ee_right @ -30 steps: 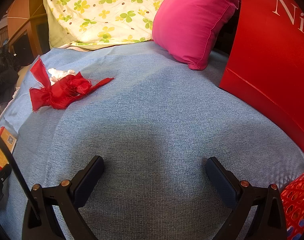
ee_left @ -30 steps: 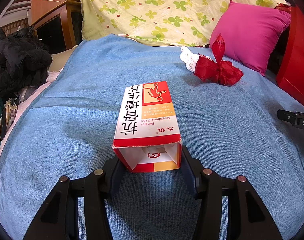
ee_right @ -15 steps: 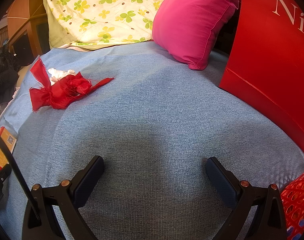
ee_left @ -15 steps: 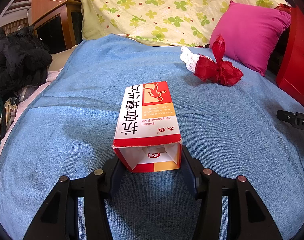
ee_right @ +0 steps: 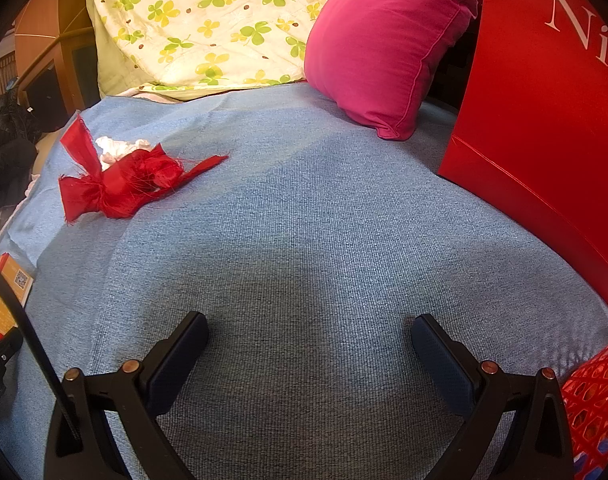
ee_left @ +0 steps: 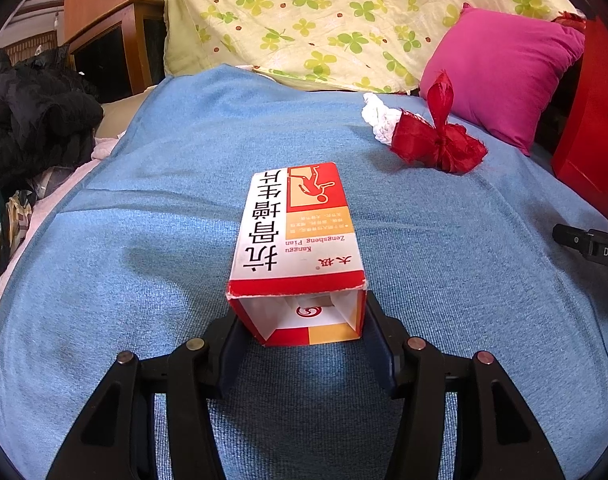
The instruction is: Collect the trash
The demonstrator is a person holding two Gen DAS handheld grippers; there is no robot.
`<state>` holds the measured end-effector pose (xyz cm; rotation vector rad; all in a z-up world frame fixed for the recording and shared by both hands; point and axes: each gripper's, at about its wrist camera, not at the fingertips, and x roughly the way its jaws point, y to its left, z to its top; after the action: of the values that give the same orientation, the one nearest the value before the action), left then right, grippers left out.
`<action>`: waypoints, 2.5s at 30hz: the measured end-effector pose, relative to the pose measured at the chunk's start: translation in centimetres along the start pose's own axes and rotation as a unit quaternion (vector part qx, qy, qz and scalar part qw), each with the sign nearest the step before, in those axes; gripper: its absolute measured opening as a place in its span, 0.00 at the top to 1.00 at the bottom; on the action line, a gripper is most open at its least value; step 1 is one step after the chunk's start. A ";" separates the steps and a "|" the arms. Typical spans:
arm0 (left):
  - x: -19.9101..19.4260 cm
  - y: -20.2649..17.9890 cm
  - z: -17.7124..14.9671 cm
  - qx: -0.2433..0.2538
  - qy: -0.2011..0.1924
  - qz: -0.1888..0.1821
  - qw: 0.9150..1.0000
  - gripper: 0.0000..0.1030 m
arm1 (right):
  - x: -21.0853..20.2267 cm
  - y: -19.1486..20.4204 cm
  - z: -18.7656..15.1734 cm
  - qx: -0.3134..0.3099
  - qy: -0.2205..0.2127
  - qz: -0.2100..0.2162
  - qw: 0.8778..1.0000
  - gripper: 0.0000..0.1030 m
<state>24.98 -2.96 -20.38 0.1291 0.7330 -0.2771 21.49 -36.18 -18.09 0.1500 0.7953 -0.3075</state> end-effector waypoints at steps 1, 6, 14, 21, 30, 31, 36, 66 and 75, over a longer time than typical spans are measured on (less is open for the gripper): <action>0.0 0.0 0.0 0.000 0.000 0.000 1.000 0.46 | 0.0 0.0 0.0 0.000 0.000 0.000 1.000 0.00; 0.0 0.1 0.1 -0.002 0.001 -0.003 1.000 0.45 | 0.0 0.0 0.0 0.000 0.000 0.000 1.000 0.00; 0.2 0.0 0.2 -0.003 0.002 0.003 1.000 0.42 | 0.0 0.0 0.0 0.000 0.000 0.000 1.000 0.00; 0.3 -0.1 0.3 -0.005 0.002 0.010 1.000 0.39 | 0.1 0.0 0.0 0.000 0.000 0.000 1.000 0.00; 0.3 -0.2 0.3 -0.007 0.003 0.011 1.000 0.38 | 0.0 0.0 0.0 0.000 0.000 0.000 1.000 0.00; 0.3 -0.1 0.3 -0.010 0.002 0.008 1.000 0.38 | 0.1 0.0 0.0 0.000 0.000 0.000 1.000 0.00; 0.3 0.0 0.3 -0.014 0.003 0.004 1.000 0.38 | 0.1 0.0 0.0 0.000 0.000 -0.001 1.000 0.00; 0.3 -0.4 0.5 -0.015 0.005 0.008 1.000 0.36 | 0.1 0.1 0.0 0.000 0.000 -0.001 1.000 0.00; 0.2 -0.3 0.7 -0.018 0.011 0.007 1.000 0.36 | 0.2 0.1 0.0 0.000 0.000 -0.001 1.000 0.00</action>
<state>25.50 -3.48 -20.00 0.1034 0.7575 -0.2497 21.62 -36.15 -18.19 0.1486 0.7956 -0.3093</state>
